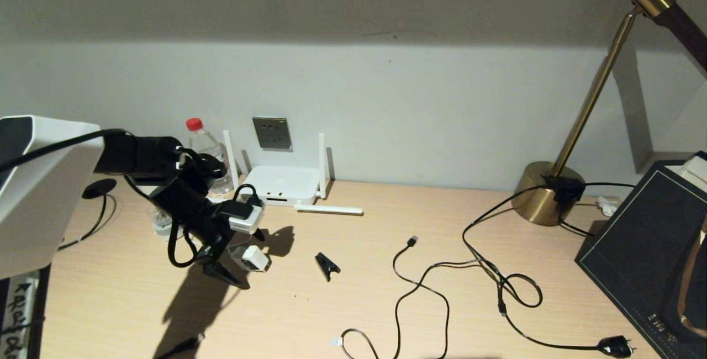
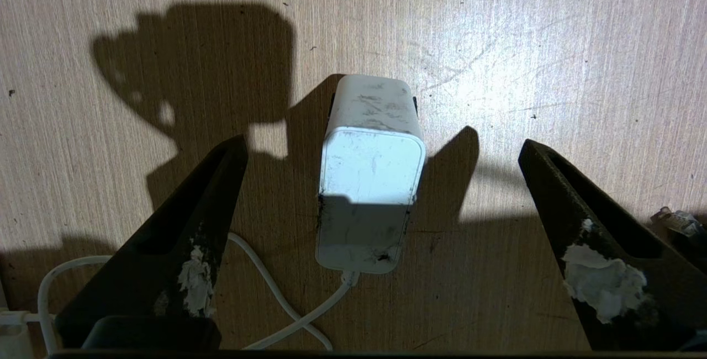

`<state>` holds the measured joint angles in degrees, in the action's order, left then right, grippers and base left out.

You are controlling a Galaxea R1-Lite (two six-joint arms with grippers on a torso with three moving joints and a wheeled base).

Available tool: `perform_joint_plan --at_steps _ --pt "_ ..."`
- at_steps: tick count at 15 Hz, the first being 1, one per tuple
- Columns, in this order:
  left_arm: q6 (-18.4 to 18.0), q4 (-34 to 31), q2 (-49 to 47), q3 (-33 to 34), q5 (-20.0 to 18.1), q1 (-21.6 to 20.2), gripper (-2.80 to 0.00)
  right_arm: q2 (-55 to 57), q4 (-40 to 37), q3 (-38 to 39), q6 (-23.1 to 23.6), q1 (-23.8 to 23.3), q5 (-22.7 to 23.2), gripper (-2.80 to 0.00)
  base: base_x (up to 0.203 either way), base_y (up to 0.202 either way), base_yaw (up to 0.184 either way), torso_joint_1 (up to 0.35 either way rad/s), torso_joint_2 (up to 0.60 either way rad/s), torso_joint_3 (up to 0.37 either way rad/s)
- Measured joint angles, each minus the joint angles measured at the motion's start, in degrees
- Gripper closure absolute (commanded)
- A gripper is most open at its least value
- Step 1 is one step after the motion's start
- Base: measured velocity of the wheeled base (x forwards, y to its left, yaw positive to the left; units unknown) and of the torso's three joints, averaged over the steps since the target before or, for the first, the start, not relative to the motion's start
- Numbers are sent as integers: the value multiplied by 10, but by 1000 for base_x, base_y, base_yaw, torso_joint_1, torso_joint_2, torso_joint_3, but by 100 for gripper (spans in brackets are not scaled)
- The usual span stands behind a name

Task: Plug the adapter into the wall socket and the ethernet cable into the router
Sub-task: Pick up plug

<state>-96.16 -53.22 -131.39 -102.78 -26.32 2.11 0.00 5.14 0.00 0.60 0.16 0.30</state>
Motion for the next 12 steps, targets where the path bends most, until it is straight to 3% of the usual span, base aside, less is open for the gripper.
perform_joint_plan --at_steps 9,10,12 --pt "4 0 -1 2 -1 0 -280 0 0 0 0 0 0 0 0 0 0 0 0 0" --pt "5 0 -1 2 -1 0 0 0 0 0 0 0 0 0 0 0 0 0 0 0" --pt "5 0 -3 2 -1 1 0 0 0 0 0 0 0 0 0 0 0 0 0 0"
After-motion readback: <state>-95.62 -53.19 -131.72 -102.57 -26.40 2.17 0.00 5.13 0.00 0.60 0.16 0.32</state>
